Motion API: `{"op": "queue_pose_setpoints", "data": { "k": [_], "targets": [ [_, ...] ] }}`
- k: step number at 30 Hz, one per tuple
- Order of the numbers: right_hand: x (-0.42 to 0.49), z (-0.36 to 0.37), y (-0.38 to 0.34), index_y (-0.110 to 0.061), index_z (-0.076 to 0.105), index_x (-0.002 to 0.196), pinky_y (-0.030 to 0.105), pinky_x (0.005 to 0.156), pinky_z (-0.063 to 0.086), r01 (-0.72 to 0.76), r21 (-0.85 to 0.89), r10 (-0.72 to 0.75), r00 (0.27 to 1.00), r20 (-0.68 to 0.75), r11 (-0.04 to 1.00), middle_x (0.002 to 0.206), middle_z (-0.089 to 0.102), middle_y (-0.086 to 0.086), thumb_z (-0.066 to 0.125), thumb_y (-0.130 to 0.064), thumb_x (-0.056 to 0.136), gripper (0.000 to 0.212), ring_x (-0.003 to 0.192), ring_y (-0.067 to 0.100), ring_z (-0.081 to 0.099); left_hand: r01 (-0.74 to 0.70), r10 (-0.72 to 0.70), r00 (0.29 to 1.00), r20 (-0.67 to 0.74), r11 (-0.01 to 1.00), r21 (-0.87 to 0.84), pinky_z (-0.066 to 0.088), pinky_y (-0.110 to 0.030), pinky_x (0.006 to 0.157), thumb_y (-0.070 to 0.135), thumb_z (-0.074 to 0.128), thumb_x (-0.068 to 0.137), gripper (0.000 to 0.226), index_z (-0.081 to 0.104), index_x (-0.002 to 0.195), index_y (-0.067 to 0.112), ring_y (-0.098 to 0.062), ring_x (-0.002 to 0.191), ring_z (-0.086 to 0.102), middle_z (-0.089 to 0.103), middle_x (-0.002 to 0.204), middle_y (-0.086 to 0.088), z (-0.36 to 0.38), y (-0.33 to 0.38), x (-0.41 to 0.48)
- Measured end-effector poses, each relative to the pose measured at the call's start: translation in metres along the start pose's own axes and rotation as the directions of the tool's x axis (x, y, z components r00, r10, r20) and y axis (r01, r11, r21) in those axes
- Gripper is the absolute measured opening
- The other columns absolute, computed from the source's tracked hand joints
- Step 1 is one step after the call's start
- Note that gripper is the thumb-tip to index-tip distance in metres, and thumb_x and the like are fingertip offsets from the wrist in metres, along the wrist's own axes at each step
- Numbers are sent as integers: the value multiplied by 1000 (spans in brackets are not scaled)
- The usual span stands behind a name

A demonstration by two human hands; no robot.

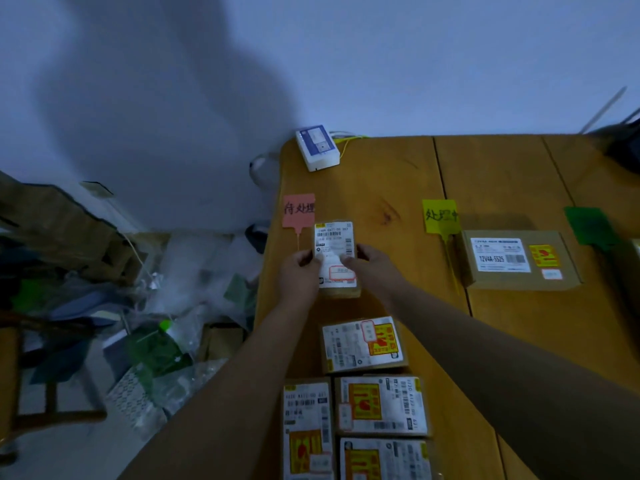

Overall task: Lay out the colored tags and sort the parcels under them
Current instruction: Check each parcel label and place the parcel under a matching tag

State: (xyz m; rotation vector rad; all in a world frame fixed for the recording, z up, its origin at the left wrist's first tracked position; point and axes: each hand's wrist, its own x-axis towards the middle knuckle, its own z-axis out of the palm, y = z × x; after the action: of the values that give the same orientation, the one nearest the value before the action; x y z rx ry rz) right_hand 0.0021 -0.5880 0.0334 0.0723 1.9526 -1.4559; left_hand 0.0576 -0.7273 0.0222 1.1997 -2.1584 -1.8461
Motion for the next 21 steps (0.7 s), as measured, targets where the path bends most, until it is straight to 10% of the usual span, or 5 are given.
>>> {"op": "queue_pose_setpoints", "data": {
  "k": [3,7,12,17,21],
  "targets": [
    [18,7,8,-18,63,140,20,72,56,-17,24,16,999,48,1000,123,77,2,56,-28,108,35,98,8,74,35,-37,999,30,997,63,54,-16,54,22,60,104,29,65,133,16,-4,74,67,73,102,7,-4,-8,28],
    [36,14,12,-22,62,141,21,71,55,-42,51,39,998,58,998,119,77,0,54,-30,108,35,99,10,74,63,-66,994,81,997,40,62,-38,85,15,63,102,36,62,138,12,-18,92,73,74,125,-8,-7,-23,49],
    [43,15,15,-18,57,147,19,64,54,-90,52,88,995,44,995,112,77,-3,54,-31,108,41,90,6,74,7,-6,999,40,1000,-5,62,-31,82,13,68,99,45,59,143,11,-17,99,74,72,130,-7,-5,-32,54],
    [29,0,25,-19,40,161,42,108,46,-71,59,75,995,-66,996,154,56,8,62,-41,103,65,134,23,54,-41,46,984,-170,999,36,44,-11,58,25,71,95,41,62,135,26,10,78,60,70,107,16,-19,-38,30],
    [-7,-25,42,-25,48,156,35,94,44,-11,-34,4,984,-176,999,153,56,5,64,-42,102,59,127,19,52,1,18,985,-174,994,110,43,-17,61,30,70,96,20,65,115,34,7,82,61,68,101,17,-44,-61,-10]
  ]
}}
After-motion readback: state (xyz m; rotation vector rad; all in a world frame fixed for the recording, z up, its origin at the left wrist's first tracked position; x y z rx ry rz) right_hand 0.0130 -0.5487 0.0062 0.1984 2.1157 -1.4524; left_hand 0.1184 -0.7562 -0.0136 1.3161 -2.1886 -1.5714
